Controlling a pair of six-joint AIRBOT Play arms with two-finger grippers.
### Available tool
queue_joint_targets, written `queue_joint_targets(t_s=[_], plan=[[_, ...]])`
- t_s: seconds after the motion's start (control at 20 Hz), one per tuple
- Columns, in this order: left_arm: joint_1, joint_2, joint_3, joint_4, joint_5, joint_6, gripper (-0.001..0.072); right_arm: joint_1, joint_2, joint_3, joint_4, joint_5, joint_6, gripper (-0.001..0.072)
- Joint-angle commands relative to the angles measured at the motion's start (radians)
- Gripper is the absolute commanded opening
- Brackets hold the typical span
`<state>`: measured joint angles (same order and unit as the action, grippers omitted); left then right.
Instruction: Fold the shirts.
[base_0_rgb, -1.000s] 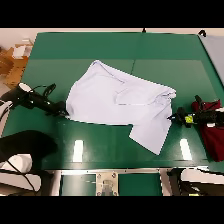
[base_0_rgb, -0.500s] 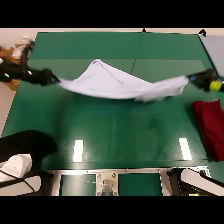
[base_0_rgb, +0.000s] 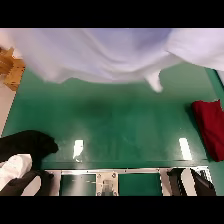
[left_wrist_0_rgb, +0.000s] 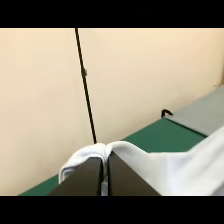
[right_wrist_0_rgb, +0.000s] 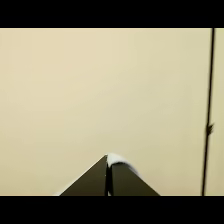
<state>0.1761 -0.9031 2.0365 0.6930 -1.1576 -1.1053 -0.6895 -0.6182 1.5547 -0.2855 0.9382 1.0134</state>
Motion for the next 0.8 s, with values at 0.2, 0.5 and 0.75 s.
queue_joint_targets(t_s=[0.2, 0.5, 0.75], plan=[[0.0, 0.083, 0.011, 0.251, -0.004, -0.154, 0.0026, -0.036, 0.135, -0.059, -0.163, -0.159, 0.026, 0.0016], [-0.001, -0.004, -0.526, 0.131, 0.024, -0.091, 0.0026, 0.036, 0.031, -0.48, -0.111, -0.108, -0.033, 0.0016], [-0.001, -0.309, -0.885, -0.088, 0.253, 0.119, 0.0026, 0.268, -0.317, -0.706, -0.111, -0.288, -0.133, 0.0016]])
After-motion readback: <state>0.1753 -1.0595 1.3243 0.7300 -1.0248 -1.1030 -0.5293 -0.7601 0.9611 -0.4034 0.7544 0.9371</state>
